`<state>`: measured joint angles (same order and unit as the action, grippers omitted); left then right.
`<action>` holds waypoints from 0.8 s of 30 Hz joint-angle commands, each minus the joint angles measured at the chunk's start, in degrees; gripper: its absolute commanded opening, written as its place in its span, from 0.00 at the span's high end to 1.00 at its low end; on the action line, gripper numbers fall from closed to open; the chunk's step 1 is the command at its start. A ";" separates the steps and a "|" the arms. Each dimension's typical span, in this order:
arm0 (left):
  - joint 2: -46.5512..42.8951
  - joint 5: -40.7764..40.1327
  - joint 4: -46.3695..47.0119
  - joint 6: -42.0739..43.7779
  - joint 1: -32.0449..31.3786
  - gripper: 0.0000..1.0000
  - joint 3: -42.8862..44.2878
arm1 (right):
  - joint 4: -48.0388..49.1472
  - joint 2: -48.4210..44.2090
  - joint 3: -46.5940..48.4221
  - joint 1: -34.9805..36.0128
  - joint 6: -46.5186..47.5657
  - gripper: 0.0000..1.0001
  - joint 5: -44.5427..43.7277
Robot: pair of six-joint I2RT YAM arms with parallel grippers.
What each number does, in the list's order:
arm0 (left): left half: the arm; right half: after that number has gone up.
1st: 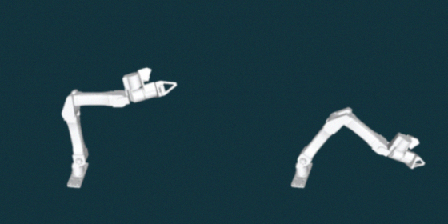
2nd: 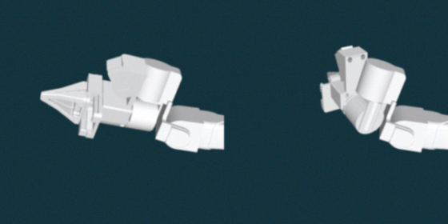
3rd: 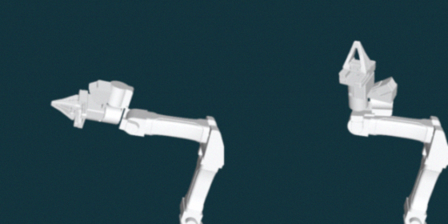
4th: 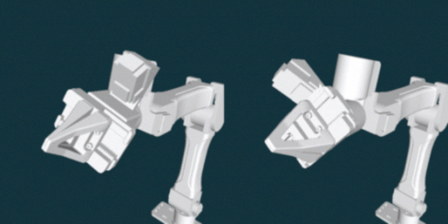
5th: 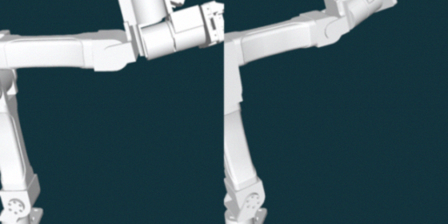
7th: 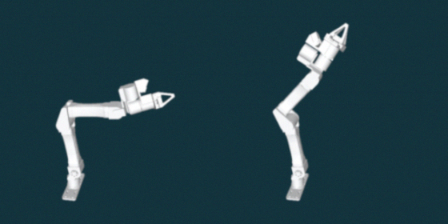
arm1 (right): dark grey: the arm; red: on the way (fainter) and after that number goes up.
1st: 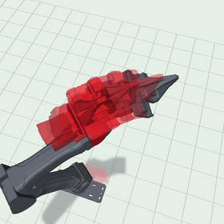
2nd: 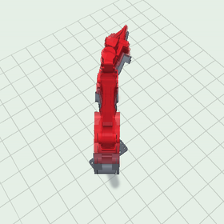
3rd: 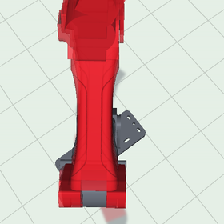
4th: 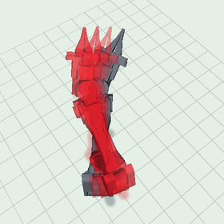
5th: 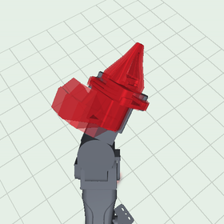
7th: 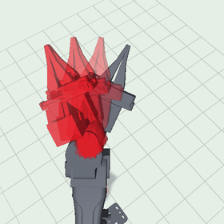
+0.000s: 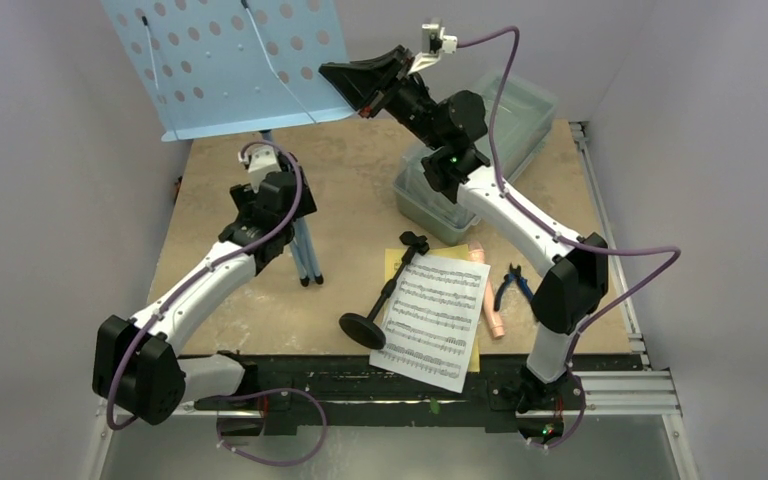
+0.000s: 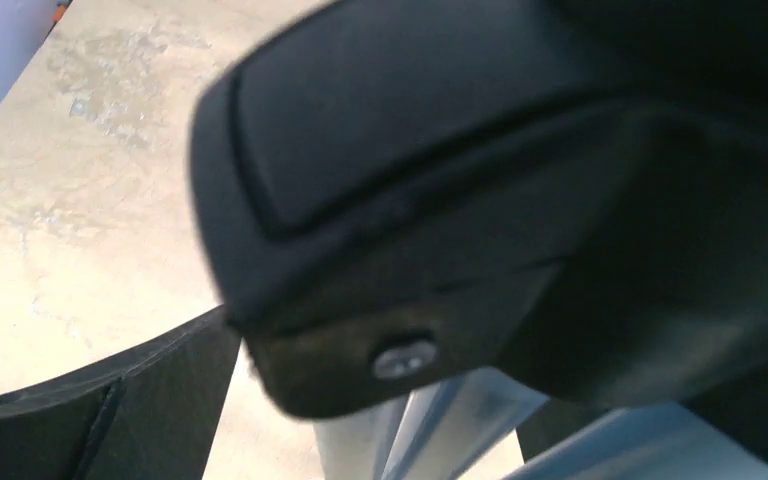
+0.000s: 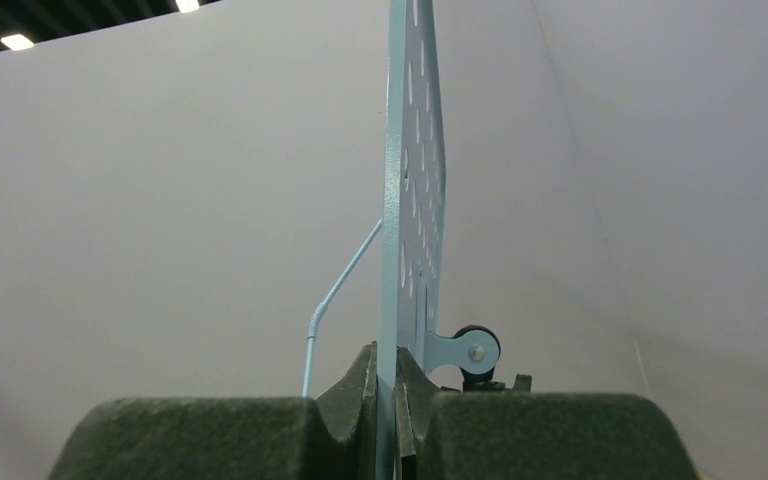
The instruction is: Set up the instrument practice props
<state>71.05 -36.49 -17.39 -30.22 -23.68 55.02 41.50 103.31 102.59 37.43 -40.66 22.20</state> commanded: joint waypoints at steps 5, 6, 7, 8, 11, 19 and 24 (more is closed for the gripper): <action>-4.32 7.32 34.89 7.37 0.39 0.31 -14.55 | 21.84 -10.41 -4.14 -0.77 -2.82 1.00 -1.81; -5.65 8.39 38.31 8.39 0.39 0.40 -16.75 | 22.22 -11.11 -5.32 -0.84 -3.05 1.00 -1.81; -7.06 9.16 41.21 10.00 0.39 0.50 -18.40 | 22.53 -11.82 -6.65 -0.80 -3.36 1.00 -1.81; -8.05 11.45 43.66 12.37 0.39 0.64 -19.67 | 22.65 -12.82 -8.17 -0.84 -3.62 1.00 -1.99; -9.50 15.34 45.21 17.23 0.39 0.91 -19.87 | 20.23 -16.19 -12.28 -0.81 -4.15 1.00 -1.95; -10.65 24.95 46.27 26.27 0.39 1.00 -19.47 | -3.45 -23.39 -14.51 -0.80 1.76 0.28 -1.60; -12.81 26.94 48.03 27.41 0.18 1.00 -21.23 | -24.72 -29.69 -14.56 -0.89 13.09 0.01 -6.88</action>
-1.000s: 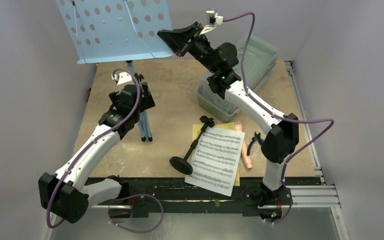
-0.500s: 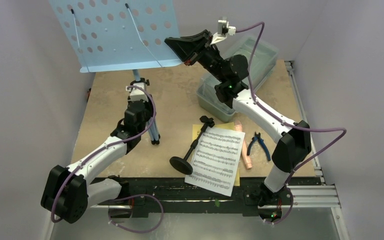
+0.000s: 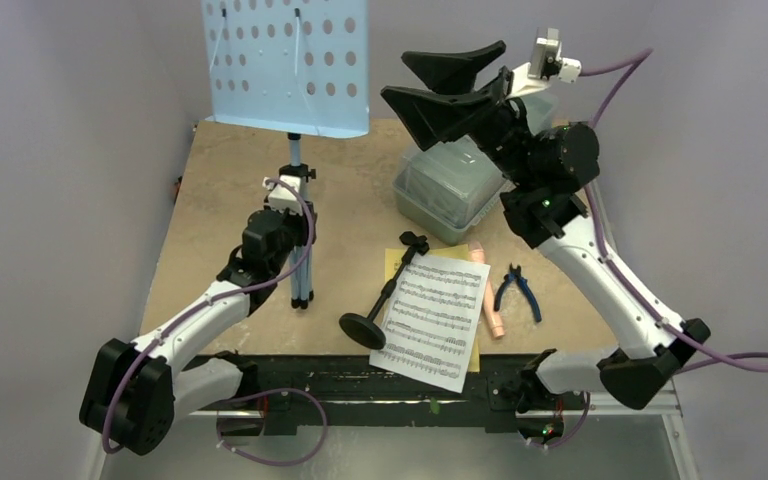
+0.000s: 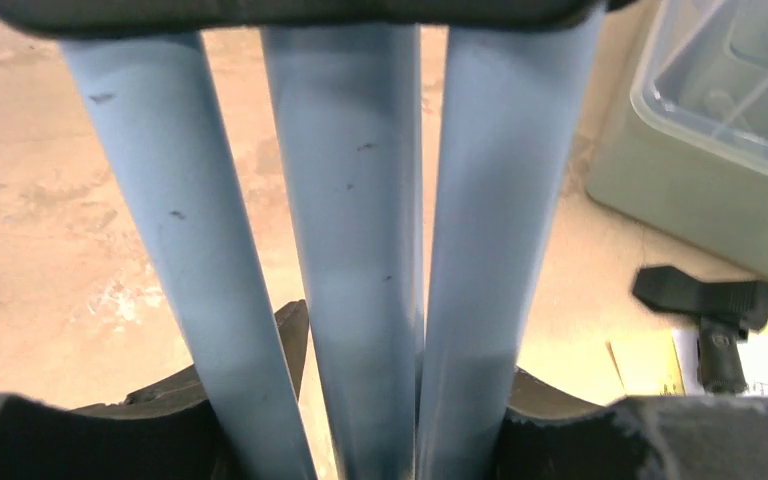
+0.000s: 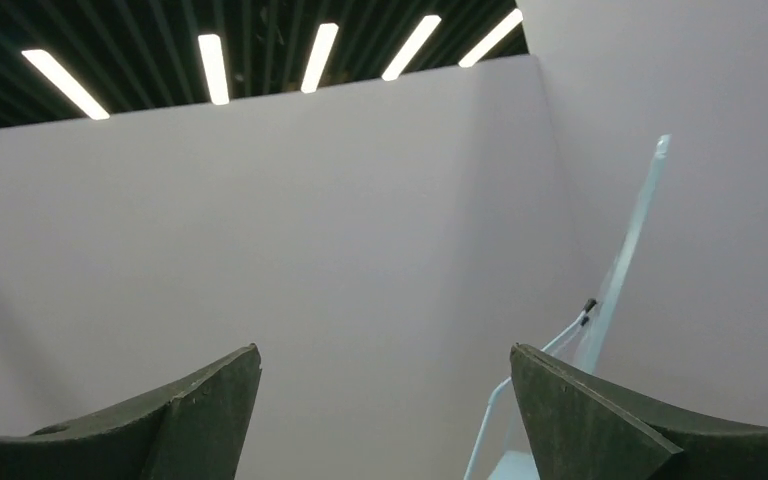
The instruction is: Set up the instrument practice props
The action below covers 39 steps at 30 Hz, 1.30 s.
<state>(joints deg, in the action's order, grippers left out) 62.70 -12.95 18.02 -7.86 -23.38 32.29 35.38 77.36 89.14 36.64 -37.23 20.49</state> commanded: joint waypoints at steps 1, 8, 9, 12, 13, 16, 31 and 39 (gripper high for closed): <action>-4.90 3.38 12.33 5.56 -0.24 1.00 1.56 | -20.26 -5.92 -3.60 -0.14 11.15 0.01 -8.17; -6.71 4.44 13.16 4.23 -1.23 1.00 0.65 | -20.63 -16.25 -23.11 -5.32 4.33 0.01 -18.08; -6.75 4.97 13.18 3.91 -1.23 1.00 0.73 | -20.05 -15.44 -23.99 -5.72 3.29 0.01 -16.31; -7.88 5.50 13.59 3.19 -1.32 1.00 0.60 | -17.59 -10.27 -23.51 -5.75 3.37 0.01 -7.86; -8.34 5.67 13.74 3.03 -1.39 1.00 0.44 | -15.90 -8.19 -23.27 -5.79 3.32 0.01 -5.64; -8.73 7.35 13.89 2.56 -1.58 1.00 0.57 | -6.00 -1.54 -23.27 -5.74 1.68 0.01 0.47; -8.51 10.73 13.36 2.20 -2.70 1.00 1.48 | 5.01 22.44 -8.60 8.07 1.01 0.10 -14.47; -7.94 11.29 13.06 2.61 -2.90 1.00 1.94 | -5.40 28.50 1.86 9.91 3.07 0.32 -23.36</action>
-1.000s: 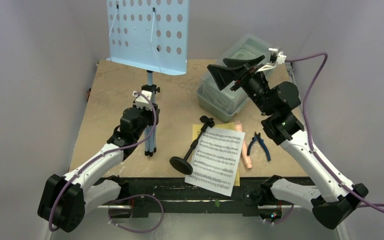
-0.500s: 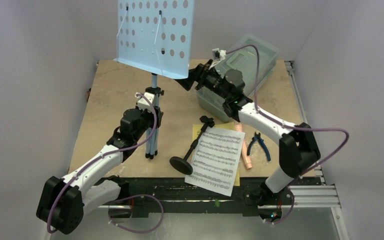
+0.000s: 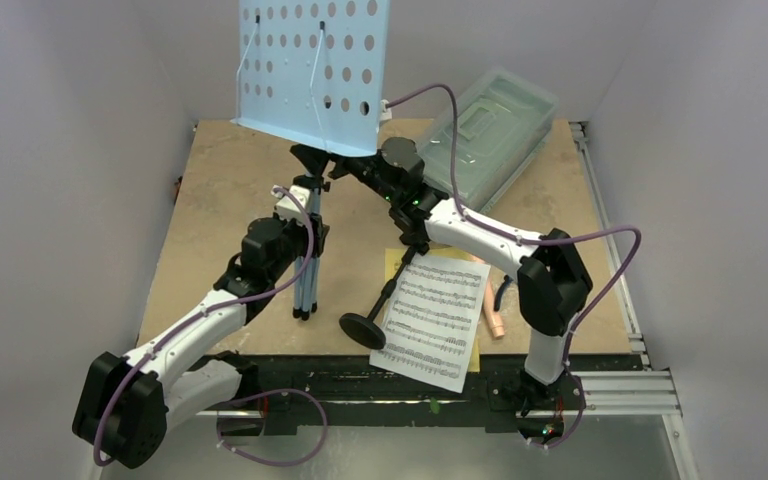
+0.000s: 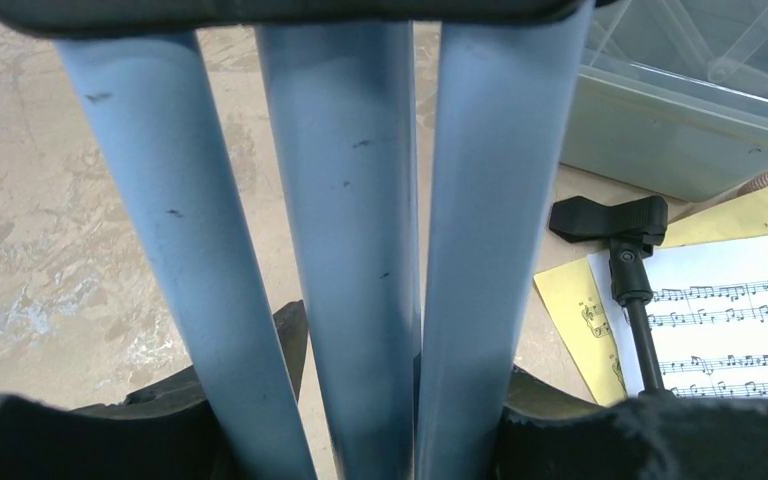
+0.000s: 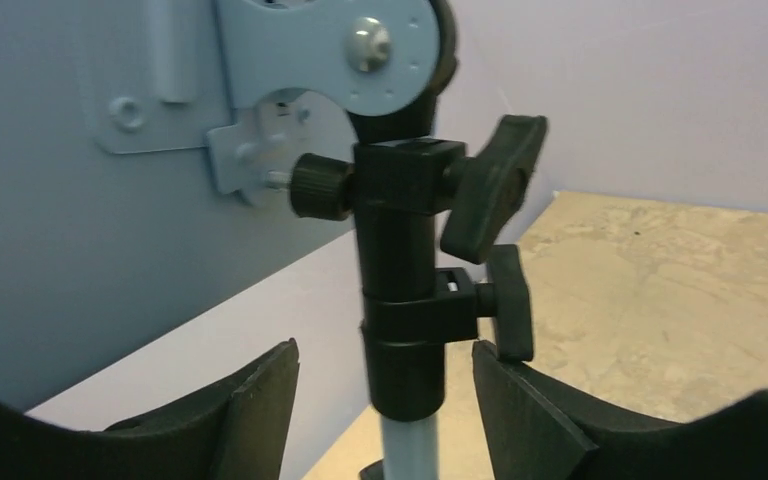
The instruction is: Set up the instrument practice props
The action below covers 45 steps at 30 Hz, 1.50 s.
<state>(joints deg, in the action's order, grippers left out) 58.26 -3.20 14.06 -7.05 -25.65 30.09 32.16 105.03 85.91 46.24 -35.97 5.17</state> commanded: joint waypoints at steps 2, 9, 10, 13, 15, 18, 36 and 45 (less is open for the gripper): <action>-3.40 1.45 16.95 2.13 -0.63 1.00 4.20 | -3.40 1.77 6.22 0.50 1.78 0.31 -10.05; -0.25 3.68 17.83 2.06 -0.64 1.00 4.49 | -4.88 6.69 12.32 2.04 7.79 0.45 -12.49; 0.68 5.79 18.08 2.17 -0.63 1.00 4.99 | -3.73 7.81 12.70 2.09 9.96 0.56 -12.89; 3.57 11.44 20.29 3.89 -0.48 1.00 5.37 | -0.64 10.07 13.77 1.82 11.37 1.00 -9.40; 7.10 15.72 21.39 1.82 1.29 0.99 6.36 | -1.60 9.48 14.80 1.83 14.05 1.00 -10.05; 11.12 19.86 22.01 -1.71 2.97 0.60 7.57 | 1.09 7.61 12.36 1.93 15.16 1.00 -6.80; -14.96 12.64 -22.57 -23.49 3.32 0.11 17.50 | 25.24 11.00 17.25 -3.58 5.69 1.00 13.15; -19.29 9.50 -22.25 -32.86 3.32 0.21 12.95 | 31.78 12.34 21.11 -3.81 -0.13 1.00 12.93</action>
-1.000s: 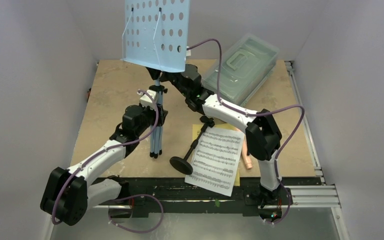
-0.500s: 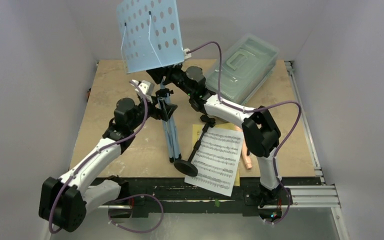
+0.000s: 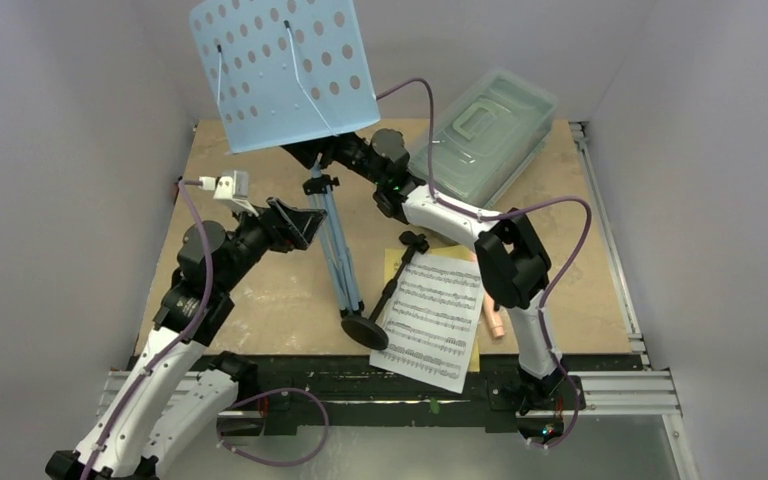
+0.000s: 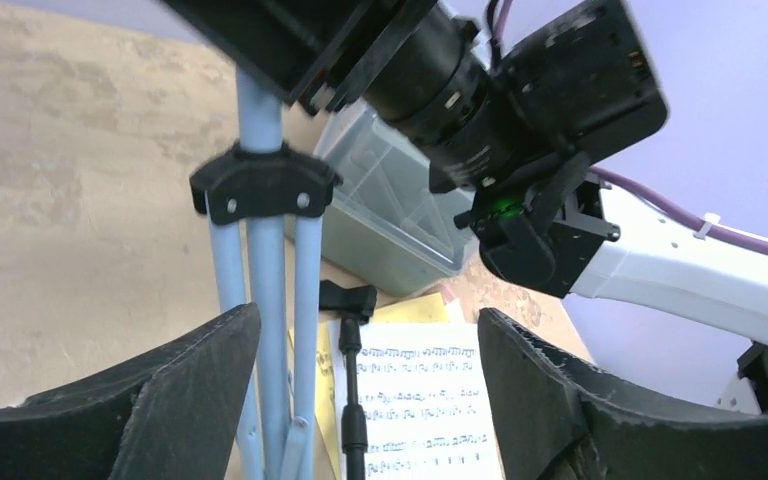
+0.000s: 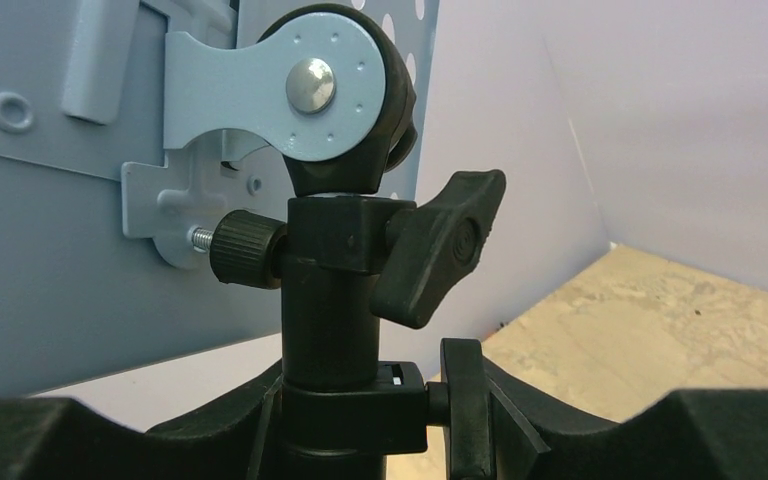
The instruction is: Set up the instrument practice props
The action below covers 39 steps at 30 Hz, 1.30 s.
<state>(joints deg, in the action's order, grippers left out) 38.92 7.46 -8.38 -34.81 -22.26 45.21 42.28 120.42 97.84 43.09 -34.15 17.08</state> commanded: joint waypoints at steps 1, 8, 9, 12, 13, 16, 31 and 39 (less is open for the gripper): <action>0.35 -1.78 0.55 -4.83 -0.06 0.24 -2.11 | 22.94 -3.07 9.30 -0.69 -3.21 1.00 1.12; 6.32 -0.48 -1.69 2.26 -0.06 0.33 2.52 | 27.86 -3.61 11.45 -1.41 -9.86 1.00 -0.20; 7.09 -0.86 -2.93 4.04 -0.06 0.36 3.38 | 28.11 -3.75 11.69 -1.50 -10.15 1.00 0.10; 7.79 -4.29 -4.69 8.24 -0.06 0.47 3.98 | 28.79 -4.05 12.00 -1.68 -9.86 1.00 0.67; 7.95 -5.73 -4.64 9.36 -0.06 0.50 3.71 | 28.89 -4.05 12.14 -1.75 -9.74 1.00 0.59; 10.14 -10.29 -4.35 11.02 -0.11 0.49 4.05 | 28.12 -3.67 13.09 -1.70 -10.56 1.00 -0.29; 19.91 -30.89 18.70 32.43 -4.18 0.59 -2.14 | 25.33 -1.43 15.85 -1.47 -12.97 1.00 -4.03; 24.55 -31.57 30.63 36.28 -4.19 0.35 -2.06 | 25.97 -1.27 15.03 0.14 -14.14 1.00 -4.18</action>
<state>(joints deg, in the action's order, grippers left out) 61.67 -22.04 10.41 -3.09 -26.39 43.13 55.27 123.72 107.26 41.58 -43.11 16.43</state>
